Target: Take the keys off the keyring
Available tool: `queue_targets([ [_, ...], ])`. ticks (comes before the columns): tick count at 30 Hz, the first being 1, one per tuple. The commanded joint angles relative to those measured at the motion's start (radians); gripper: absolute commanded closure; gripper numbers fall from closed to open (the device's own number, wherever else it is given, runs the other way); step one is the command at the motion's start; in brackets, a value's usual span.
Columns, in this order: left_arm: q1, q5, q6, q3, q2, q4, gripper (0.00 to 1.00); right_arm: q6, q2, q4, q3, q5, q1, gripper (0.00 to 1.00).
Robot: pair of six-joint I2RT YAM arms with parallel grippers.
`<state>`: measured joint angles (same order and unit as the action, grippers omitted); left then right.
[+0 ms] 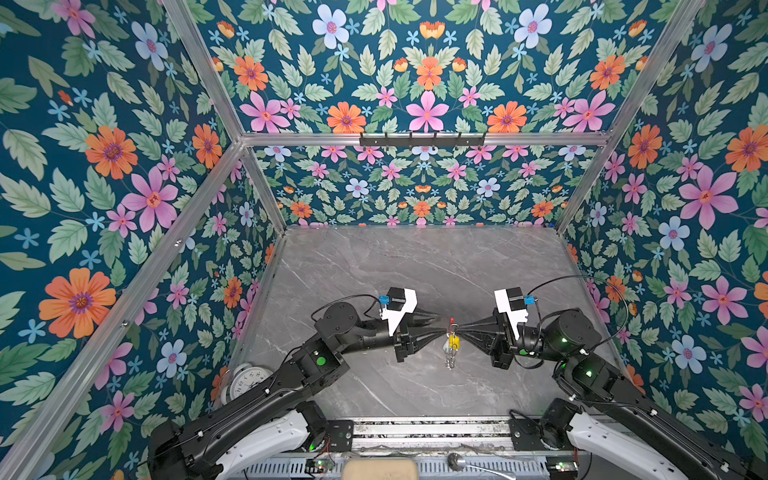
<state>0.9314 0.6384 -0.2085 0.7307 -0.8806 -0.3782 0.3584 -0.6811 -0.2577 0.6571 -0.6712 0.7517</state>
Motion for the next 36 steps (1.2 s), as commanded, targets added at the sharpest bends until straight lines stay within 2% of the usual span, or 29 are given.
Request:
queue_targets([
  [1, -0.001, 0.044, -0.025, 0.0, -0.01, -0.06, 0.66, 0.002, -0.006, -0.05, 0.004, -0.014, 0.0, 1.0],
  [6, -0.001, 0.119, -0.059, 0.001, -0.04, -0.111, 0.66, 0.005, -0.018, -0.067, 0.003, -0.014, 0.0, 1.0],
  [10, -0.001, 0.139, -0.069, 0.007, -0.058, -0.12, 0.67, 0.007, -0.019, -0.072, 0.003, -0.016, 0.0, 1.0],
  [13, -0.002, 0.141, -0.069, 0.013, -0.07, -0.113, 0.71, 0.008, -0.023, -0.073, 0.003, -0.017, 0.001, 1.0],
  [17, -0.002, 0.142, -0.068, 0.014, -0.073, -0.121, 0.81, 0.014, -0.027, -0.077, -0.001, -0.019, 0.001, 1.0],
  [25, -0.002, 0.135, -0.068, 0.019, -0.068, -0.115, 0.84, 0.013, -0.024, -0.073, -0.007, -0.014, 0.001, 1.0],
  [30, -0.002, 0.134, -0.072, 0.021, -0.064, -0.11, 0.98, 0.016, -0.025, -0.072, -0.011, -0.008, 0.001, 1.0],
  [36, -0.002, 0.136, -0.083, 0.031, -0.073, -0.107, 1.0, 0.023, -0.026, -0.067, -0.011, -0.007, 0.001, 1.0],
])
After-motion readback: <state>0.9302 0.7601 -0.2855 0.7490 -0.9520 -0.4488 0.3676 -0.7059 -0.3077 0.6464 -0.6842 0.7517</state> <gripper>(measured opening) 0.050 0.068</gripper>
